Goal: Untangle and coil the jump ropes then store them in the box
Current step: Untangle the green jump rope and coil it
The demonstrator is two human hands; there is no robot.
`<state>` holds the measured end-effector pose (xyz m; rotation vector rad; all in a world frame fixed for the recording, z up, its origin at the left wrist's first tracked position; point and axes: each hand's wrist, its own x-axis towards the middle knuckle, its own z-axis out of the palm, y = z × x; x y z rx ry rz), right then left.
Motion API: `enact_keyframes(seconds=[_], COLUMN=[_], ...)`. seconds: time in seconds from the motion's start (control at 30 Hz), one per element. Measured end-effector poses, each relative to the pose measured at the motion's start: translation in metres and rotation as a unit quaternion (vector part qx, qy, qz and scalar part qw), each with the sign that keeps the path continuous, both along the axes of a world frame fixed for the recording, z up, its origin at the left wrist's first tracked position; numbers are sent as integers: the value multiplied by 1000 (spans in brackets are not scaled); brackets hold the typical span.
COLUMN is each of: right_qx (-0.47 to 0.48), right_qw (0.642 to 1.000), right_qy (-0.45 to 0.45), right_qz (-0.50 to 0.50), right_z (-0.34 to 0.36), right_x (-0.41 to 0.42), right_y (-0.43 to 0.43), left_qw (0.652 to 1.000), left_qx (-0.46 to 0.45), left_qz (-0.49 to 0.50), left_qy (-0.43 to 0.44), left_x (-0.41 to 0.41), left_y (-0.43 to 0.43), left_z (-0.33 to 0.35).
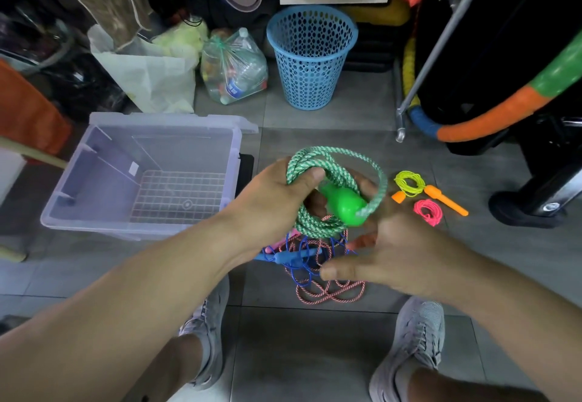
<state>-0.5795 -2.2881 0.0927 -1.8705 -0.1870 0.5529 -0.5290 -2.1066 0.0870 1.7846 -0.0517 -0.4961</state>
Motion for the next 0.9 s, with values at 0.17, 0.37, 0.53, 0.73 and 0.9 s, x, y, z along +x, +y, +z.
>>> enact_keyframes(seconds=[0.17, 0.37, 0.53, 0.73, 0.9], right_qx=[-20, -81, -96, -123, 98], right_qw=[992, 963, 953, 959, 943], right_qy=[-89, -219, -247, -219, -187], right_qz=[-83, -133, -145, -131, -256], right_z=[-10, -10, -12, -9, 6], right_x=[-11, -7, -6, -3, 9], right_y=[10, 6, 9, 8, -4], left_qw=[999, 996, 990, 995, 993], left_qx=[-27, -49, -71, -34, -27], left_qz=[12, 17, 42, 14, 54], left_qy=[32, 78, 111, 97, 106], left_x=[1, -2, 0, -3, 1], left_y=[0, -4, -1, -5, -2], left_z=[-4, 2, 1, -5, -9])
